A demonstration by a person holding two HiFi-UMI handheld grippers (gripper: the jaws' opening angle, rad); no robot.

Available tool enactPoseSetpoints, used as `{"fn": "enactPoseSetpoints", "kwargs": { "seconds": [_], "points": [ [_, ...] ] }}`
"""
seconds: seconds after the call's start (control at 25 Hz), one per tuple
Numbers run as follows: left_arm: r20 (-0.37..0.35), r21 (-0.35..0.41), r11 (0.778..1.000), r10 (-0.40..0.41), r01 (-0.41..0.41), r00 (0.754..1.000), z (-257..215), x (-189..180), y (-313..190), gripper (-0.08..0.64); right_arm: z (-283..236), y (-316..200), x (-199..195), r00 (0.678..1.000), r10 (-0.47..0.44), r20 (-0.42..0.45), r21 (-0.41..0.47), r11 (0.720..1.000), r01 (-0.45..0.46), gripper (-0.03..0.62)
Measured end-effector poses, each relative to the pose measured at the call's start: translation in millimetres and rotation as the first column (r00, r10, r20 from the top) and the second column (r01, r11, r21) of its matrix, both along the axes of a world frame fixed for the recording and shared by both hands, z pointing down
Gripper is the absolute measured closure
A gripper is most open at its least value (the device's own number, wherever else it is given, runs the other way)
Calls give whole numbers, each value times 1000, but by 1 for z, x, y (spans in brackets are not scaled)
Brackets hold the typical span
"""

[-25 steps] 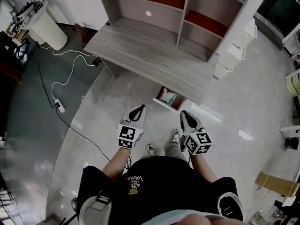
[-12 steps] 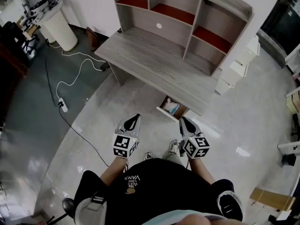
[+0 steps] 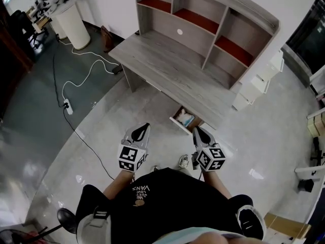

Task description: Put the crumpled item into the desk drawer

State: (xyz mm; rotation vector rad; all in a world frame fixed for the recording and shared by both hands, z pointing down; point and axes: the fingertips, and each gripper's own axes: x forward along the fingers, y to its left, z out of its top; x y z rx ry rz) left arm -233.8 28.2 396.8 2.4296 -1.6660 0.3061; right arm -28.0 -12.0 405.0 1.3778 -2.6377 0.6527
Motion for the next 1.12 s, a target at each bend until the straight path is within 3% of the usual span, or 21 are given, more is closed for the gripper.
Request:
{"fn": "enactPoseSetpoints", "kwargs": {
  "seconds": [1.12],
  "points": [
    [-19,-19,1000,-16,16,1000,6,21,-1,508,3,-6,24,999,44,-24,-19,999,-44,591]
  ]
}}
